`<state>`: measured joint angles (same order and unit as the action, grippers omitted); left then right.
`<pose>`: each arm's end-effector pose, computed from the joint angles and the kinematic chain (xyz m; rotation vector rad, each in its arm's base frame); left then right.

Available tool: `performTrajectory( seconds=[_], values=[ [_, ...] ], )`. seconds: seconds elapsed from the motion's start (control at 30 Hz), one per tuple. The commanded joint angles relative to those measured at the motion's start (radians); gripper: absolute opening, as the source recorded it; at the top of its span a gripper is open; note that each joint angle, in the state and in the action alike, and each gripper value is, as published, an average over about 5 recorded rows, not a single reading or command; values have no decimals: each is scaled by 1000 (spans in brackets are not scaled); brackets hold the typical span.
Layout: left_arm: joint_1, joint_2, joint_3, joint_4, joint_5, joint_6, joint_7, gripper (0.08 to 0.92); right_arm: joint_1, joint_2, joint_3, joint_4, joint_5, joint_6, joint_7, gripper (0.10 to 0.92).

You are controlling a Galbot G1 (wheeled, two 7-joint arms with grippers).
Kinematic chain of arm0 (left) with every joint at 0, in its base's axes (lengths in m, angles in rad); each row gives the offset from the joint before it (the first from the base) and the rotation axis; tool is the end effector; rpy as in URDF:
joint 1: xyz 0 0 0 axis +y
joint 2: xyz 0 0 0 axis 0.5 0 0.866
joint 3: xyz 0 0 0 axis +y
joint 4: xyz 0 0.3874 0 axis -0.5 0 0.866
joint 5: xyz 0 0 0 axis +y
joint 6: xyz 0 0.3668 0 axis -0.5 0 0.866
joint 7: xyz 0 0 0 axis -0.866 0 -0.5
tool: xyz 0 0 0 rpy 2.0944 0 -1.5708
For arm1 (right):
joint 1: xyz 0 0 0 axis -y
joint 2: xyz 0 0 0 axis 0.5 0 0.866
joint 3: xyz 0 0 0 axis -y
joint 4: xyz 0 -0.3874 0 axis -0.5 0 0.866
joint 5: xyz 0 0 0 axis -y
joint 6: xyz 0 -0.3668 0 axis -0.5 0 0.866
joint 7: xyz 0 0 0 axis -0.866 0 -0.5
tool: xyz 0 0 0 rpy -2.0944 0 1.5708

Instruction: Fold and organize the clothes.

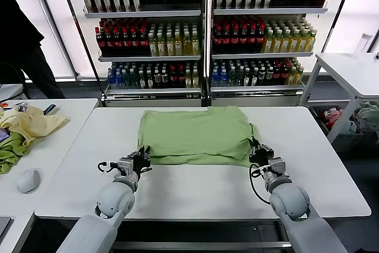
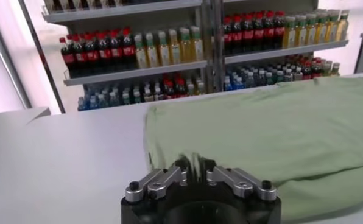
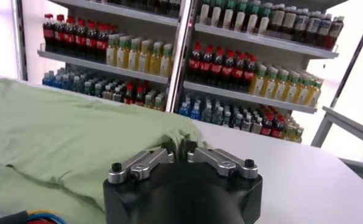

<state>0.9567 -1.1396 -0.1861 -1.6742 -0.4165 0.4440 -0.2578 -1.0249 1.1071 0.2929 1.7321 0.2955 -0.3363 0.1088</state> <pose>0.3761 0.0363 -0.3354 -0.1198 -2.7539 -0.1948 0.3597 -0.0729 -0.3229 0.1971 -2.8835 0.3031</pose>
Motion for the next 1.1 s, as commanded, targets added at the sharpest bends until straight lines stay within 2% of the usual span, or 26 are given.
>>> performTrajectory(
  seconds=[0.03, 0.37, 0.5, 0.6, 0.7, 1.1],
  values=[
    [78, 14, -43, -74, 12, 11, -17, 437, -103, 5, 69, 53, -8, -17, 12, 453],
    [33, 12, -37, 11, -69, 63, -20, 731, -129, 10, 115, 25, 117, -77, 60, 744],
    [17, 12, -32, 27, -87, 72, -19, 806, -98, 10, 87, -5, 182, -107, 69, 813],
    [12, 12, -32, 38, -108, 78, -19, 782, -79, 12, 64, -26, 209, -115, 74, 819],
    [11, 14, -33, 46, -131, 86, -19, 708, -68, 14, 48, -40, 225, -119, 74, 775],
    [-2, 17, -35, 60, -190, 92, -2, 362, -37, 11, 18, -65, 245, -112, 61, 446]
  ],
)
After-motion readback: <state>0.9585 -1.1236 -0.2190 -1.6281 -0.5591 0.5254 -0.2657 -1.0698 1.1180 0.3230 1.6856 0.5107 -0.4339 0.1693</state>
